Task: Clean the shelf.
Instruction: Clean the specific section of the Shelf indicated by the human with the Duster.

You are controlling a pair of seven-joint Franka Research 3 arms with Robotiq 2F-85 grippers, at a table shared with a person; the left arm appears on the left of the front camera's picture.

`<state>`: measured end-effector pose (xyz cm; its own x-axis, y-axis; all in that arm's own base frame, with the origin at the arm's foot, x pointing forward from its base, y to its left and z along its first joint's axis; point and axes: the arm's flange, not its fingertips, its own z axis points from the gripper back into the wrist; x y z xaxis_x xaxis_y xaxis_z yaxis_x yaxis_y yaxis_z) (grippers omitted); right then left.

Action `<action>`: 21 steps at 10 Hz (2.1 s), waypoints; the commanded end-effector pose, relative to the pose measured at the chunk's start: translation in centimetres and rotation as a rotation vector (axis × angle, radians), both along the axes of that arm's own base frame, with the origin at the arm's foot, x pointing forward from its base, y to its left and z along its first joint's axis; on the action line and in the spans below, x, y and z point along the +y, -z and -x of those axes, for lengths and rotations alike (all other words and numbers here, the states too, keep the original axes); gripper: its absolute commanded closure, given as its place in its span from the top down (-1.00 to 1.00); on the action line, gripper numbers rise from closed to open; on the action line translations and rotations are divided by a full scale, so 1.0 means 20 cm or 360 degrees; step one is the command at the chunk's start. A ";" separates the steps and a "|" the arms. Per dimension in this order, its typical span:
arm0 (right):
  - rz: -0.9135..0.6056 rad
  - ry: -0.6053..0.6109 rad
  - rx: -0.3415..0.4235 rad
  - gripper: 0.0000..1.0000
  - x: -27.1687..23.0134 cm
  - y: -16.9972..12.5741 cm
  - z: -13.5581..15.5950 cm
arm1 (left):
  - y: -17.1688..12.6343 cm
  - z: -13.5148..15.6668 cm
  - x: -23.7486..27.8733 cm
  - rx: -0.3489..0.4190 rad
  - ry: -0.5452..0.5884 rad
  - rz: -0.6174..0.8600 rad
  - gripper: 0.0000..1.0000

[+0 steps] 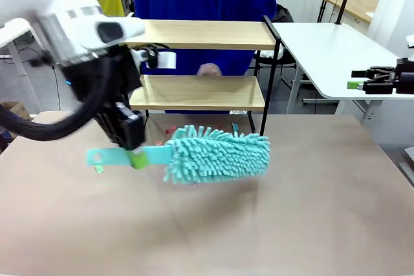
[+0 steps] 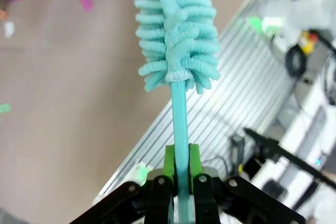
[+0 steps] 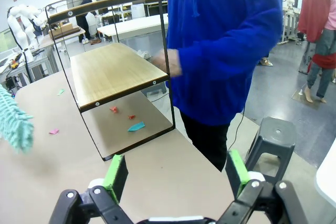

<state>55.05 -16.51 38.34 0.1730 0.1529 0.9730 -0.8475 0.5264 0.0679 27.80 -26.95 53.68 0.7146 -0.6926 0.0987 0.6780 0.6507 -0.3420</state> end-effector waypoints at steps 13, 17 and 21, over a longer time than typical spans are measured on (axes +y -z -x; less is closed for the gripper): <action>0.0000 -0.0002 -0.0009 1.00 0.01 -0.01 0.00 | 0.28 0.03 -0.31 -0.0188 -0.0837 0.0086 -0.74; 0.0000 -0.0002 -0.0009 1.00 0.01 -0.01 0.00 | 0.54 -0.01 -0.54 -0.0119 -0.0883 0.0227 -0.74; 0.0000 -0.0002 -0.0009 1.00 0.01 -0.01 0.00 | 0.71 -0.03 -0.72 -0.0405 -0.1126 0.0290 -0.74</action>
<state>55.05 -16.51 38.35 0.1728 0.1530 0.9730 -0.8476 0.5264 0.0678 28.46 -39.63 40.35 0.9358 -0.0925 0.3401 0.2378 0.8780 -0.4155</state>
